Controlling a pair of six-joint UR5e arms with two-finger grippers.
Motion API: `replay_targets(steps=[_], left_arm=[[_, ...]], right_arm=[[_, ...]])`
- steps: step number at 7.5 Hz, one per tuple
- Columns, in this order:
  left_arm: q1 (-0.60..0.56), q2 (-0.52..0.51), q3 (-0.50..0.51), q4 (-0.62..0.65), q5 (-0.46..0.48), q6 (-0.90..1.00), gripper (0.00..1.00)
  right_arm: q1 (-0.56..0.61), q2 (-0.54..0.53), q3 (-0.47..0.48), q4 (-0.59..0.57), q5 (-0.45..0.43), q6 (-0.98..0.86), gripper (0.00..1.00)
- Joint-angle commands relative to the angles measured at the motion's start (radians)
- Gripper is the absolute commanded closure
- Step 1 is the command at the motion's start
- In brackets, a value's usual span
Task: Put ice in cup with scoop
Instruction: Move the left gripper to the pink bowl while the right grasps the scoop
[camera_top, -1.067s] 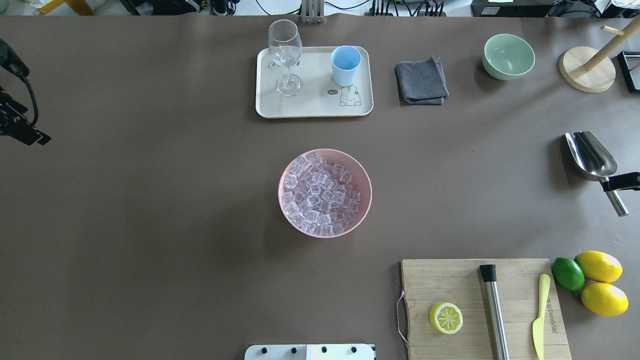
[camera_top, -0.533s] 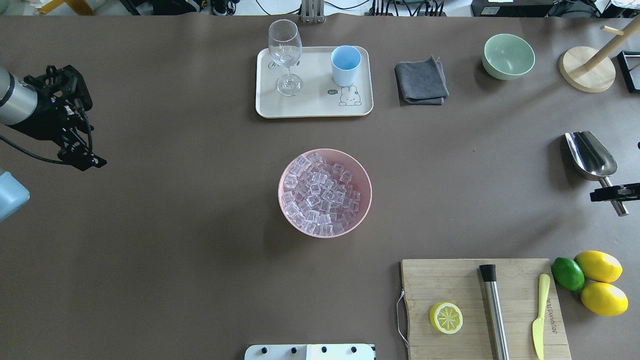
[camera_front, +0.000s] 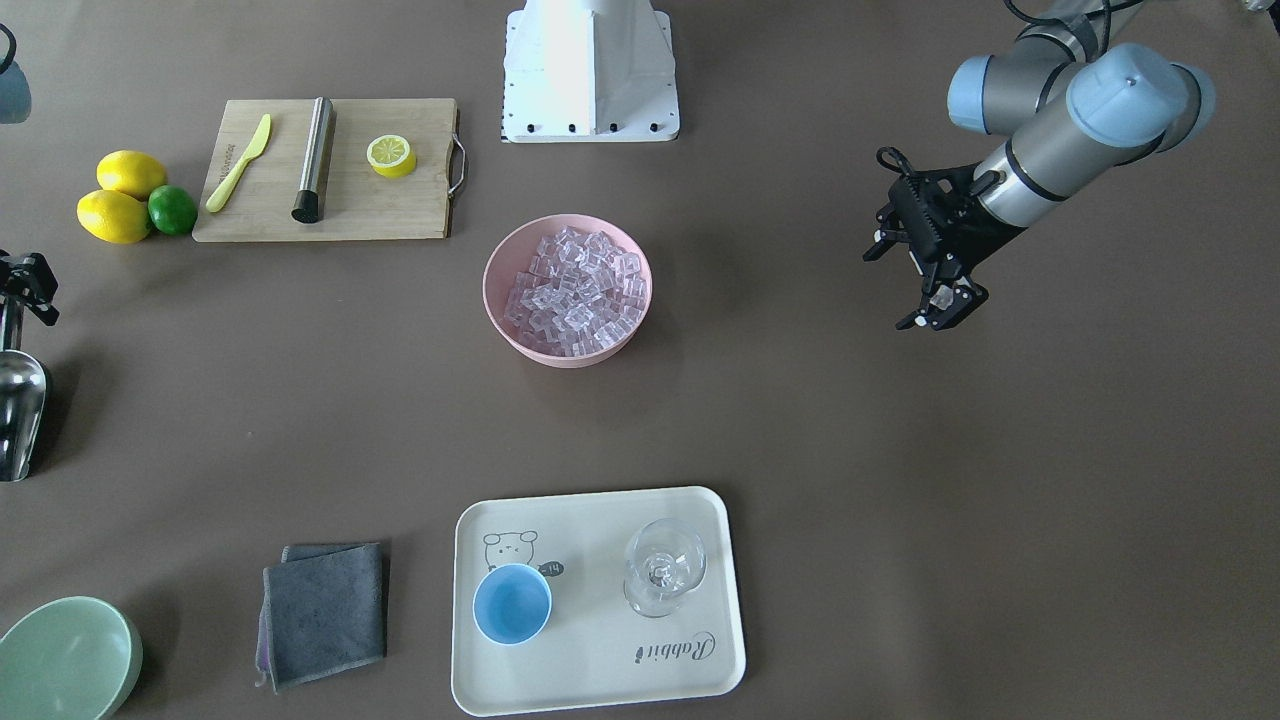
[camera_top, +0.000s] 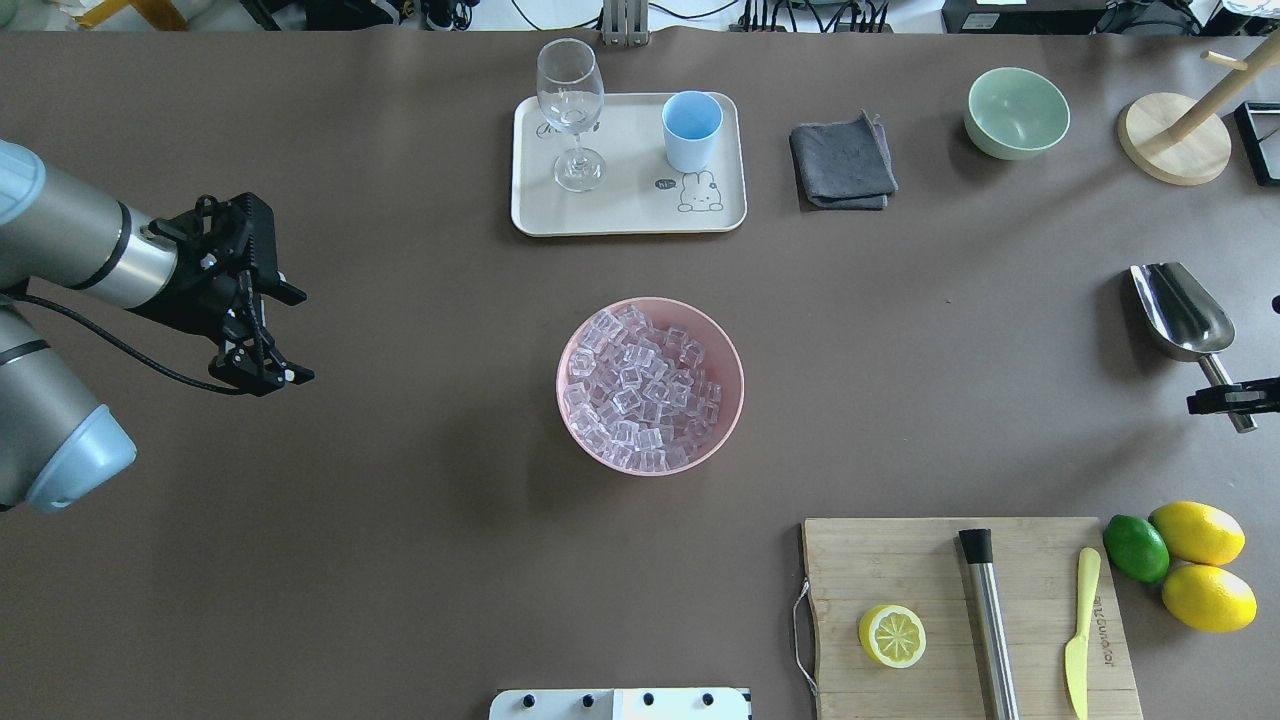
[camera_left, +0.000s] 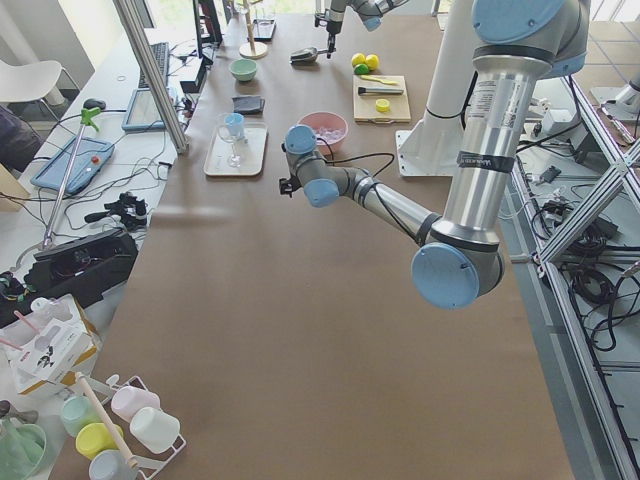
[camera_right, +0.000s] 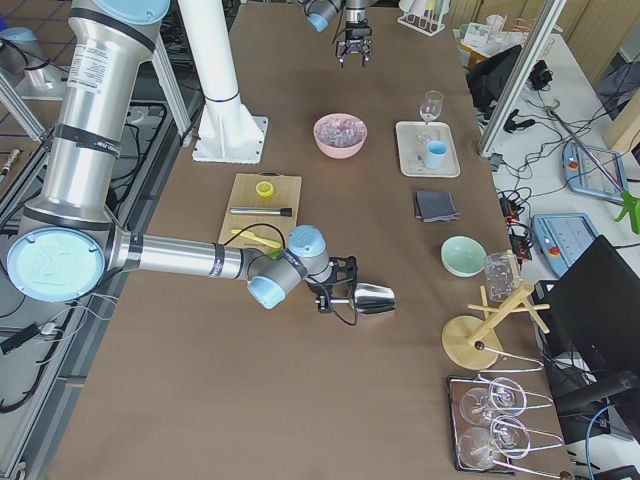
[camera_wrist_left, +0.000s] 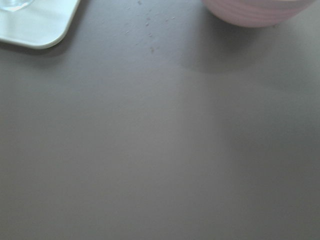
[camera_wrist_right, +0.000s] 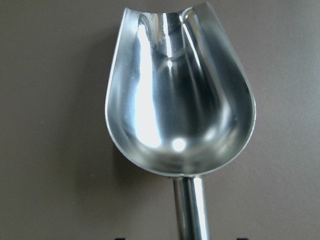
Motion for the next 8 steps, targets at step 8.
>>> replay_targets(steps=[8], left_arm=[[0.287,-0.226,0.198,-0.265,0.183,-0.024,0.01]], right_arm=[[0.068,0.113,0.324,-0.384,0.123,-0.506,1.00]])
